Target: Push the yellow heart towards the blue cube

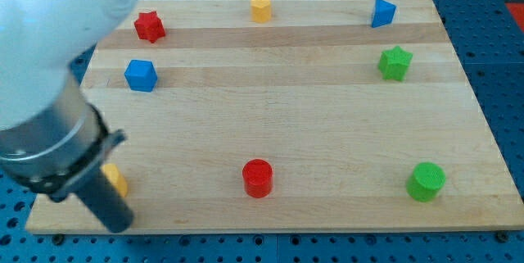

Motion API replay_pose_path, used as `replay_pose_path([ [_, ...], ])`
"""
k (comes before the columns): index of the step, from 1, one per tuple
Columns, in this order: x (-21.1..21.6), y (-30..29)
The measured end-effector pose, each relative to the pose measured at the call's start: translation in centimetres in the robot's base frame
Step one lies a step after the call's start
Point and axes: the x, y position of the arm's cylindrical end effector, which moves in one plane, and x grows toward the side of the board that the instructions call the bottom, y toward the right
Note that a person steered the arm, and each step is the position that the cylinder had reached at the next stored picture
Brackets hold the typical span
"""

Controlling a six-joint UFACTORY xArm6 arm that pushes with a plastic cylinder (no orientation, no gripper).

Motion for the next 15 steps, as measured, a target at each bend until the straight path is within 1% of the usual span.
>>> replay_pose_path([
  [1,0.0,-2.1],
  [2,-0.9,-2.2],
  [3,-6.7,-2.2],
  [4,-14.3,-2.2],
  [5,-20.3,-2.2],
  [6,-20.0,-3.2],
  [7,-12.3,-7.0],
  [8,-2.7,-9.0],
  [9,-0.1,-8.3],
  [10,-0.7,-5.3],
  [12,-3.5,-3.9],
  [13,-6.0,-1.6],
  [14,-5.8,-0.3],
  [15,-5.6,-0.2],
])
